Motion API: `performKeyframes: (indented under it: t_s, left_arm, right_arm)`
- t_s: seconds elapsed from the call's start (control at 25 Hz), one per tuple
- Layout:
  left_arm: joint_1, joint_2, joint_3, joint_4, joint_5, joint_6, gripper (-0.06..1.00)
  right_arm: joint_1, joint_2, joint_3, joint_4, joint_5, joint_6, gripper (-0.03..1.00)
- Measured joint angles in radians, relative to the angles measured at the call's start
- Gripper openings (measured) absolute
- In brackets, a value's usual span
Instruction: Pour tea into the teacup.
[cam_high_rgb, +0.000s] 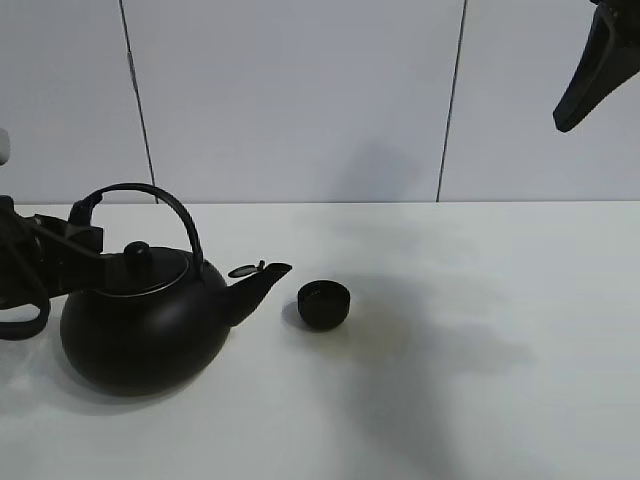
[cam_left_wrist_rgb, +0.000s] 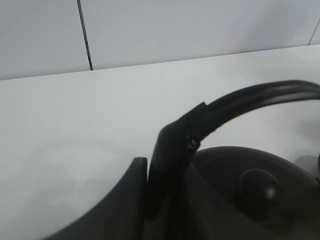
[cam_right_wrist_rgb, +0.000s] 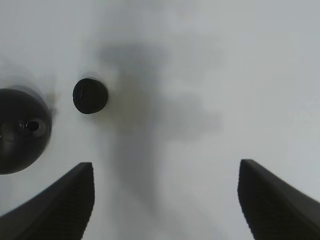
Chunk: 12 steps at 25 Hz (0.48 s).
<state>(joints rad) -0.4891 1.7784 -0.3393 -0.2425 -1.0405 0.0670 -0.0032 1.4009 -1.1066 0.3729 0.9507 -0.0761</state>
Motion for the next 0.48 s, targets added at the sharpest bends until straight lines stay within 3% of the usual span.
performKeyframes:
  t_s: [0.08,0.28,0.48]
  left_arm:
    - [0.0,0.0,0.0,0.004,0.0,-0.002,0.14]
    - [0.0,-0.001,-0.001,0.013,-0.064,-0.021,0.31]
    - [0.0,-0.001,-0.001,0.013,-0.073,-0.023,0.34]
  right_arm:
    - [0.0,0.0,0.0,0.001,0.0,0.0,0.55]
    - [0.0,0.0,0.0,0.001,0.0,0.0,0.55]
    - [0.0,0.0,0.0,0.001,0.0,0.0,0.55]
